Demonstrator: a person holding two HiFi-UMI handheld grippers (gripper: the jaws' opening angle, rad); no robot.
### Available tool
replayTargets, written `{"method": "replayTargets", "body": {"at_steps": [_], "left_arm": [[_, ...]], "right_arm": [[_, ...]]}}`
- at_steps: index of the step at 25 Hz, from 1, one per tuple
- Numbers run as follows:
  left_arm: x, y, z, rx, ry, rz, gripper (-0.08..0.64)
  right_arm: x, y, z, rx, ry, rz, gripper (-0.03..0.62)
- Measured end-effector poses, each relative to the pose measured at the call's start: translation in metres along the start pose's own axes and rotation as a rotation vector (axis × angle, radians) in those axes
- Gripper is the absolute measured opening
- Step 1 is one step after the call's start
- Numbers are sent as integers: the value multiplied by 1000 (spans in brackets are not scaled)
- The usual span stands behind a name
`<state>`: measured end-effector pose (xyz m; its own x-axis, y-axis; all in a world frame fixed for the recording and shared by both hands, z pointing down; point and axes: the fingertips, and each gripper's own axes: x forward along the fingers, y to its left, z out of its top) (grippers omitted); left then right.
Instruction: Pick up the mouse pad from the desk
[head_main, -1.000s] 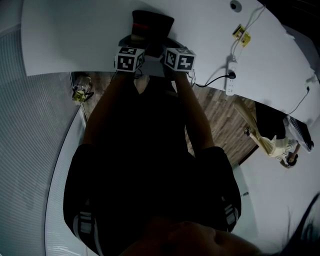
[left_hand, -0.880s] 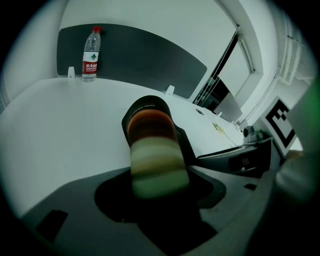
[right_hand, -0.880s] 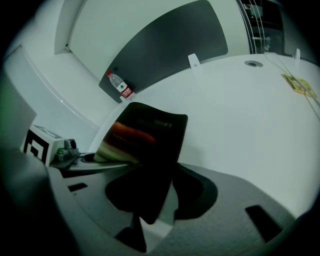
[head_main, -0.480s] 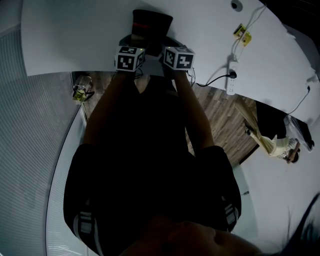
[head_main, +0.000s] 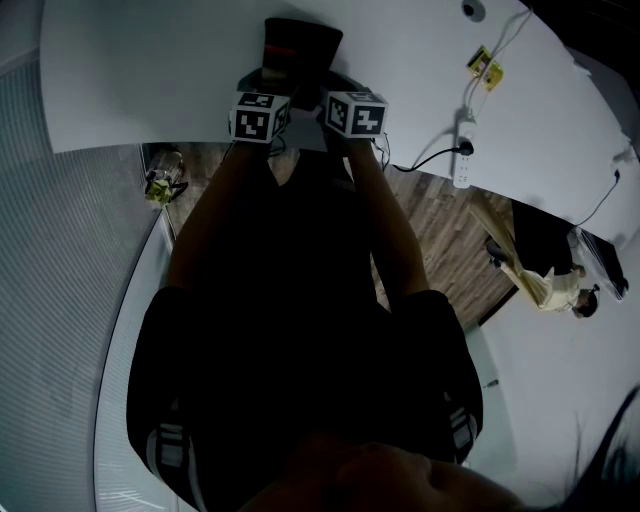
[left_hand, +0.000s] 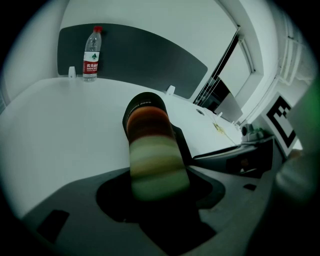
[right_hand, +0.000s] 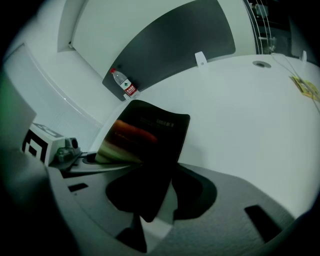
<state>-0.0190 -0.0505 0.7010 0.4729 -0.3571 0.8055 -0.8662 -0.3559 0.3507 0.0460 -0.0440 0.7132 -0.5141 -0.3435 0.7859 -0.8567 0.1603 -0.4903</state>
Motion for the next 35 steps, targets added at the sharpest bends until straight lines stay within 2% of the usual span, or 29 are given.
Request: {"method": "replayTargets", "body": {"at_steps": [11,22,28,35], "left_arm": [[2,10,-4,27,-7,56,187],[-2,10,-1,10,-8,51,175],[-2,5,-1,-5,-6,40,128],[-1,3,-3,-8,-9,32,107]], "right_arm": [[1,2,0,5,1,7,101],[0,3,-1,7,2,20,101],[1,3,-1,2,-1,23,101],[1,3,-3,9,2,25,100]]}}
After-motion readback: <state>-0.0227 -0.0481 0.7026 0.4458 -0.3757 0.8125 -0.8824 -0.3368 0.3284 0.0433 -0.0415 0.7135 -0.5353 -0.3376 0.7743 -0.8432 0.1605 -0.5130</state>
